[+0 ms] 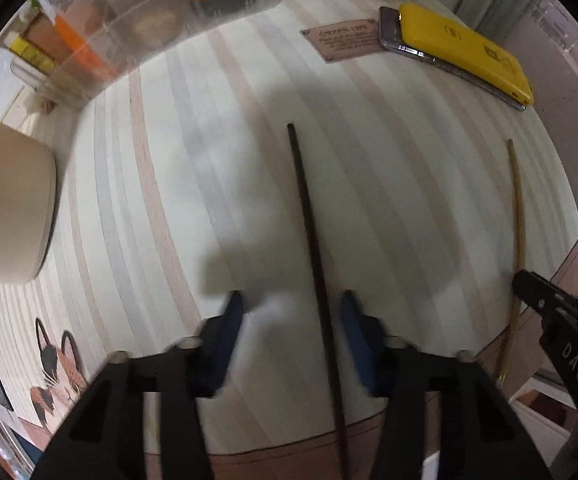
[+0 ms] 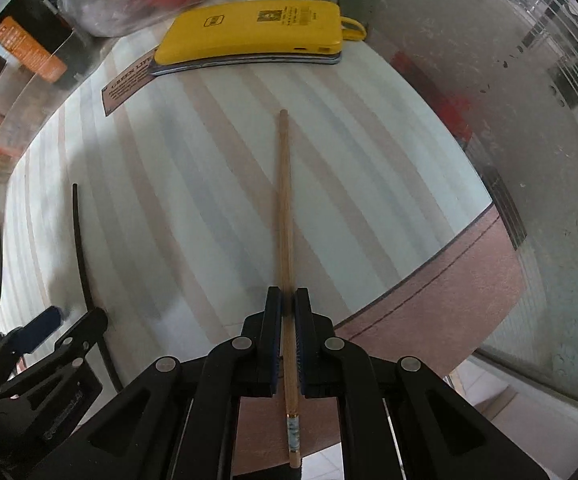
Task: Organize utensils
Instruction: 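Grasp a black chopstick with the left tool while the right tool grasps a wooden chopstick, then lift both chopsticks upright and carry them over the beige holder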
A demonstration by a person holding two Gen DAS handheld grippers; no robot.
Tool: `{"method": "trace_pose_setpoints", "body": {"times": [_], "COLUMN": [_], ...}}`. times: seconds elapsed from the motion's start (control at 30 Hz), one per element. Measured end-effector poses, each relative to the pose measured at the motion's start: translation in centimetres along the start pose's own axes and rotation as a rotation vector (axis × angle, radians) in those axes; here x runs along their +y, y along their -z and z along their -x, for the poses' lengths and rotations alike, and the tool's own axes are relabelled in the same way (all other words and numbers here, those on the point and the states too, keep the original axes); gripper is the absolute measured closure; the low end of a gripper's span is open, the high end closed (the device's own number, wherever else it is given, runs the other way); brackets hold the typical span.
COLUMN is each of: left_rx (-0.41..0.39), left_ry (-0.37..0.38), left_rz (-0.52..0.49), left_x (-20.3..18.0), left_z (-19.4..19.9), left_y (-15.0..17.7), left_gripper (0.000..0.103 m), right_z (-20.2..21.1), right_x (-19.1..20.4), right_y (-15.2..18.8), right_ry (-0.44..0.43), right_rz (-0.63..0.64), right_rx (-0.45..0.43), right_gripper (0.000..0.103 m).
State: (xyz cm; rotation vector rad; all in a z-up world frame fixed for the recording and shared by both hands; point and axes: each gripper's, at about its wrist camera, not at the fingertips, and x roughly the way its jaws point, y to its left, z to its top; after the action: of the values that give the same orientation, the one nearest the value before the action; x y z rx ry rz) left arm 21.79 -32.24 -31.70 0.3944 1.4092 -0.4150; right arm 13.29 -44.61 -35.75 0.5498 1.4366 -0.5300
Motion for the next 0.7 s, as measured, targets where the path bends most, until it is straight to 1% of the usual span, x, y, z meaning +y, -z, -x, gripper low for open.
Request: {"method": "trace_pose_setpoints", "body": {"times": [0.03,0.07,0.13,0.23,0.3,0.37,0.5,0.67,0.7], "left_rx": [-0.004,-0.003,-0.014,-0.021,-0.027,-0.031,-0.021,-0.001,0.002], "left_ry": [0.02,0.017,-0.006,-0.009,-0.001,-0.012,-0.019,-0.044,-0.045], "left_rz": [-0.007,-0.014,-0.03,-0.01,0.026,0.058,0.145,0.3,0.321], "left_x": [-0.2,-0.4,-0.3,1.1,3.4,5.8,10.6,17.8,18.6], "left_z": [0.1,0.1,0.1,0.4,0.9,1.5,2.1,2.5,2.5], "left_y": [-0.1,-0.1,0.1,1.1,2.3,4.0,7.5,12.8,13.6], "left_gripper": [0.094,0.099,0.1,0.1,0.1,0.1,0.1,0.1,0.1], "right_z": [-0.2,-0.2,0.0,0.2,0.7,1.3,2.2,2.4,2.2], "right_x": [0.0,0.1,0.4,1.5,1.9,3.6,9.1,16.6,18.0], "right_y": [-0.5,-0.6,-0.6,-0.5,0.2,0.8,2.3,4.5,5.3], "right_ry": [0.001,0.004,0.001,-0.02,-0.046,-0.073,-0.13,-0.195,-0.201], "right_rz": [-0.001,-0.001,-0.003,0.003,0.025,0.061,0.169,0.312,0.344], "right_rx": [0.0,-0.001,-0.004,-0.013,-0.02,-0.024,-0.014,0.034,0.047], "right_gripper": [0.096,0.096,0.096,0.096,0.096,0.097,0.097,0.097,0.097]}}
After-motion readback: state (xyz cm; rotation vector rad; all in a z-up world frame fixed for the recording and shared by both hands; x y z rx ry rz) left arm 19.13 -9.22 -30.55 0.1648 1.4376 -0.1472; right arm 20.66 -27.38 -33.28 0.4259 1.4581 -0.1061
